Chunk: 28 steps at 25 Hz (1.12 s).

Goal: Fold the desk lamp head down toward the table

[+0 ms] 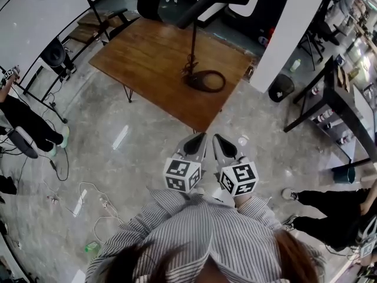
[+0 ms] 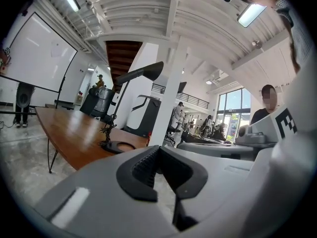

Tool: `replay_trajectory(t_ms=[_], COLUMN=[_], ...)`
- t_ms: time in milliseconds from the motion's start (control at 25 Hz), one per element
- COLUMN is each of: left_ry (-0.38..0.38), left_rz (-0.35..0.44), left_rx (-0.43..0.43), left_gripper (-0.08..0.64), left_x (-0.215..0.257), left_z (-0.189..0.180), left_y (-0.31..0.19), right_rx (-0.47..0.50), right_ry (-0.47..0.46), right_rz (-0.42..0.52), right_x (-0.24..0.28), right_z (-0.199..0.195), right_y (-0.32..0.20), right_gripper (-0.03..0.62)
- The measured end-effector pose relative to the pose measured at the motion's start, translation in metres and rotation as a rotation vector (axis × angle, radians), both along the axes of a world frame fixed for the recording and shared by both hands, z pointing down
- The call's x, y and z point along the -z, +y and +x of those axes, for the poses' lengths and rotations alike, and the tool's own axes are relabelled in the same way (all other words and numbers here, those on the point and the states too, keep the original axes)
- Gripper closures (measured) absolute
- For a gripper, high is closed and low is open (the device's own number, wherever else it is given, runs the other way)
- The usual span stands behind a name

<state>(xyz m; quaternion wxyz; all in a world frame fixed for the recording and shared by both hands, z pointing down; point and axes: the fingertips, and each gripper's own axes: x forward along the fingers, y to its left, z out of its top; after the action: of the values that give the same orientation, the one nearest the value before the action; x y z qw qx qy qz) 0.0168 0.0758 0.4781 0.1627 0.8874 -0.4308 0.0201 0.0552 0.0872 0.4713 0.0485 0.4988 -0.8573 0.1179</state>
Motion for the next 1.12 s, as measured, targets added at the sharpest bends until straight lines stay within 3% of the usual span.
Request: replay_trajectory(t_ms=[400, 880, 1120], left_ry=[-0.003, -0.04, -0.052], left_rz=[0.002, 0.098, 0.137], left_rx=[0.003, -0.073, -0.087], left_gripper=[0.554, 0.552, 0.552], left_x=[-0.003, 0.029, 0.037], left_z=[0.001, -0.014, -0.023], left_y=[-0.052, -0.196, -0.245], right_rx=[0.015, -0.069, -0.09], right_ry=[0.002, -0.027, 0.022], right_rz=[0.025, 0.132, 0.159], right_x=[0.002, 0.038, 0.043], right_z=[-0.001, -0.004, -0.014], right_y=[-0.053, -0.199, -0.246], right_gripper=[0.591, 0.591, 0.591])
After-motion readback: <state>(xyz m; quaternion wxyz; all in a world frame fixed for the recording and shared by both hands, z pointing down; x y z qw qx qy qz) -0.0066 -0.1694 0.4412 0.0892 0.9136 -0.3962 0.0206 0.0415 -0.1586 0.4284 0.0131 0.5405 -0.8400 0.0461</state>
